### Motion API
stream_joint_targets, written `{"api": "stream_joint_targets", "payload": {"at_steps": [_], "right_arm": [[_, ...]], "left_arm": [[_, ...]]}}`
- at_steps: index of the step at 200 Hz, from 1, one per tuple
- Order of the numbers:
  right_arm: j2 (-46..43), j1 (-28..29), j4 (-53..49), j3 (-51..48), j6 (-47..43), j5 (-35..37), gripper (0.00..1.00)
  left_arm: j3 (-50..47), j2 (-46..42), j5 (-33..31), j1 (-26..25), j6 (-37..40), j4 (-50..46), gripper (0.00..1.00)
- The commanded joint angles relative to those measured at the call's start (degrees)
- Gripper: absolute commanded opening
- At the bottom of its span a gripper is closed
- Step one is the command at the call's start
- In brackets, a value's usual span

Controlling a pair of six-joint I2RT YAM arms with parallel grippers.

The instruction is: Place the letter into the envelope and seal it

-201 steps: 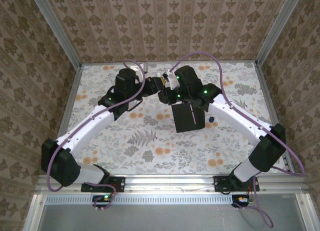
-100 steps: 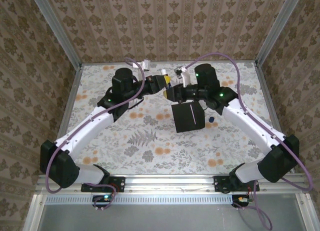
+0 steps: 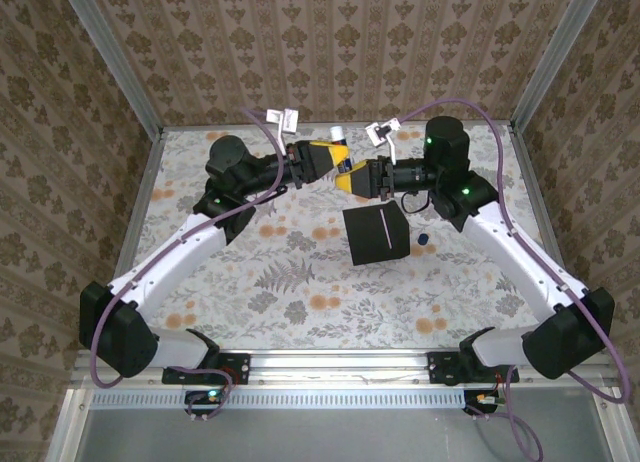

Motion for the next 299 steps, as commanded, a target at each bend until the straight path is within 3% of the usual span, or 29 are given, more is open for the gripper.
{"api": "stream_joint_targets", "payload": {"at_steps": [1, 41, 66, 97, 117, 126, 154, 172, 195, 237, 299], "right_arm": [[-3.7, -1.3, 7.6, 4.1, 3.4, -6.0, 0.22], [-4.1, -1.4, 6.4, 5.2, 2.8, -6.4, 0.22], [-3.6, -1.8, -3.7, 6.7, -3.6, -2.5, 0.27], [-1.2, -3.1, -27.0, 12.1, -15.5, 10.9, 0.45], [0.0, -3.1, -35.1, 13.2, -19.0, 19.7, 0.59], [0.1, -3.1, -36.0, 12.7, -18.9, 22.8, 0.62], [1.8, 0.0, -39.0, 12.8, -19.2, 35.9, 0.68], [3.4, 3.1, -40.4, 13.6, -19.3, 43.1, 0.76], [7.7, 7.0, -39.9, 14.6, -18.9, 48.1, 0.77], [11.7, 11.5, -37.6, 16.2, -18.3, 50.6, 0.78], [11.9, 12.2, -32.0, 14.7, -17.2, 47.9, 0.76]], "left_arm": [[-0.5, 1.5, 10.3, 0.3, -1.7, 4.7, 0.01], [-0.8, 2.6, 12.7, 0.0, -4.2, 8.8, 0.04], [-0.5, 3.0, 10.9, 1.2, -2.7, 4.2, 0.03], [-1.6, 2.5, 5.4, 7.0, -1.9, -2.7, 0.0], [-1.2, 1.8, 0.9, 9.0, 0.2, -11.0, 0.0], [-0.1, 1.5, -2.1, 10.6, 3.6, -17.3, 0.0], [4.0, 0.6, -13.1, 8.0, 12.5, -33.4, 0.0], [5.6, 0.3, -18.5, 6.3, 14.7, -38.4, 0.0], [7.2, 0.3, -23.5, 3.9, 15.8, -41.9, 0.0], [8.1, 1.2, -25.5, 1.4, 15.3, -42.1, 0.0], [7.5, 2.1, -23.9, 0.9, 14.3, -40.9, 0.0]]}}
